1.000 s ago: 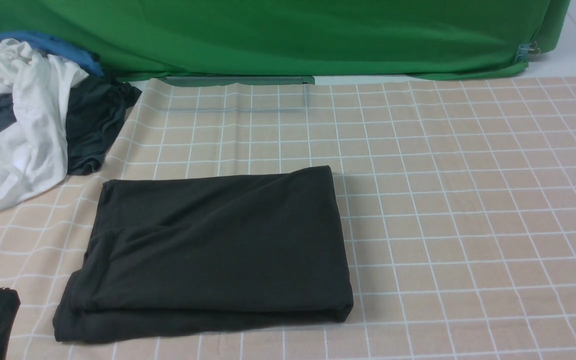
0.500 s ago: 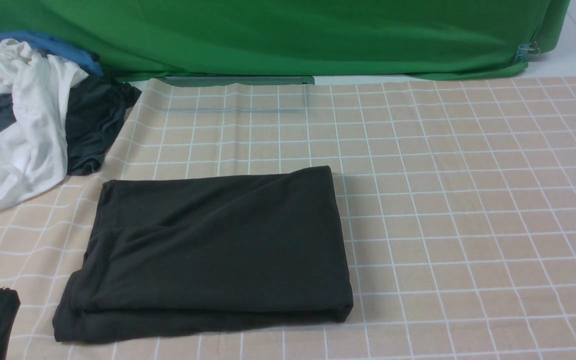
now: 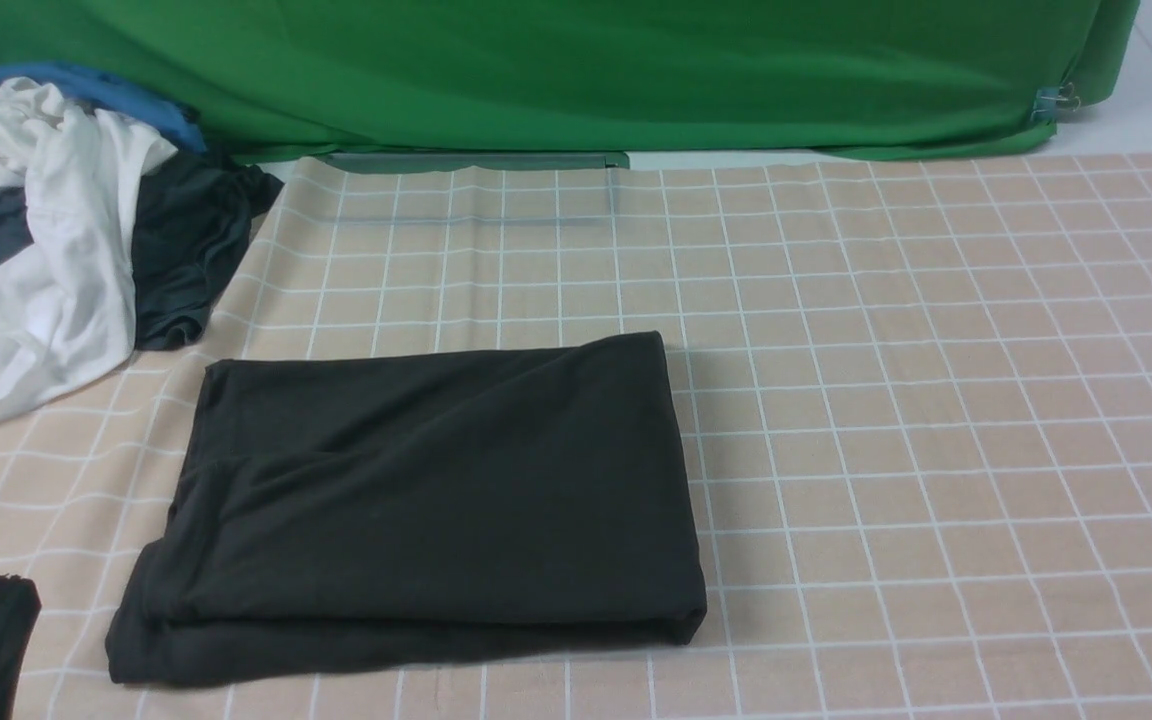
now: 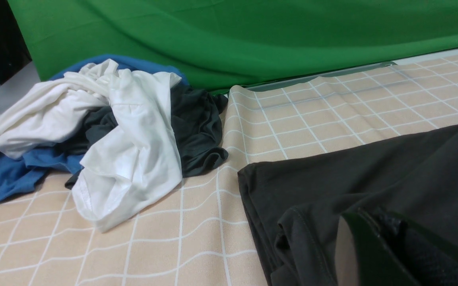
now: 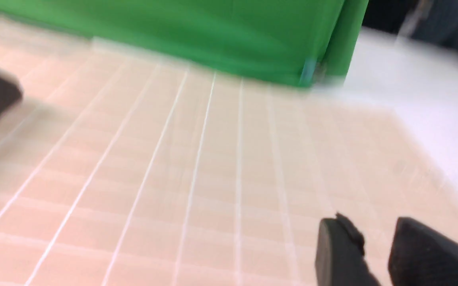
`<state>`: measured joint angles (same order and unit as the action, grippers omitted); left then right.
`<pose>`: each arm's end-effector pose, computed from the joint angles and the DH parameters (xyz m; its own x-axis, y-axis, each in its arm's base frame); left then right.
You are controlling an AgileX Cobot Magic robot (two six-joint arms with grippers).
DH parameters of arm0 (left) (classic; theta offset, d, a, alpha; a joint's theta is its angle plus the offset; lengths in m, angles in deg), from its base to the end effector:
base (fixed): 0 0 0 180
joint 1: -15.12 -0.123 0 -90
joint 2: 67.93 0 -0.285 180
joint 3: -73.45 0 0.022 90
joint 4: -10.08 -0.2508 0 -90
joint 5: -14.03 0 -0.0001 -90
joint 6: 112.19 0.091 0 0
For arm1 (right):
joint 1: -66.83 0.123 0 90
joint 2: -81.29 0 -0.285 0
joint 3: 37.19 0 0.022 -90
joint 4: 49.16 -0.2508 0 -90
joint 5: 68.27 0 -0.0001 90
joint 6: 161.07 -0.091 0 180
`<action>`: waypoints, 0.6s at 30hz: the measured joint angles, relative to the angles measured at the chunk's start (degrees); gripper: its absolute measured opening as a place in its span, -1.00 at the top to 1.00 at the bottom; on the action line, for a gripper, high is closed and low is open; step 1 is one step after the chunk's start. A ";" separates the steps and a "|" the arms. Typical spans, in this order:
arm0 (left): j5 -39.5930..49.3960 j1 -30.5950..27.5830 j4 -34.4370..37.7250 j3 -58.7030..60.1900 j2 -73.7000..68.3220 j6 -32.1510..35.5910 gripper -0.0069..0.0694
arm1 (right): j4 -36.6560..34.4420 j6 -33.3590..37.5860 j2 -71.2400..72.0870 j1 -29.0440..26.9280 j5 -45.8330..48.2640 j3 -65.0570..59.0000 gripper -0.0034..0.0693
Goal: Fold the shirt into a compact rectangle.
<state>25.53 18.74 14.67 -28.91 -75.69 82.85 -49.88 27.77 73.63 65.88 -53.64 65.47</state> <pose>0.0560 -0.0050 0.1926 -0.1028 0.1898 -0.9764 0.0994 0.9787 0.1798 0.0552 -0.0006 0.1894 -0.1675 -0.1389 -0.9760 -0.0104 0.9902 -0.1391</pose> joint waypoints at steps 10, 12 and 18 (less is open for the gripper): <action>0.04 0.00 -0.02 0.00 0.00 0.06 0.77 | 0.30 -4.27 0.00 0.00 0.34 -0.33 0.25; 0.04 0.00 -0.02 0.00 0.00 0.06 0.77 | 0.30 -4.32 0.00 0.00 0.34 -0.33 0.25; 0.04 0.00 -0.02 0.00 0.00 0.06 0.77 | 0.30 -4.32 0.00 0.00 0.34 -0.33 0.25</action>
<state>25.57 18.74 14.65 -28.91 -75.69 82.90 -49.58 23.45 73.63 65.88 -53.30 65.14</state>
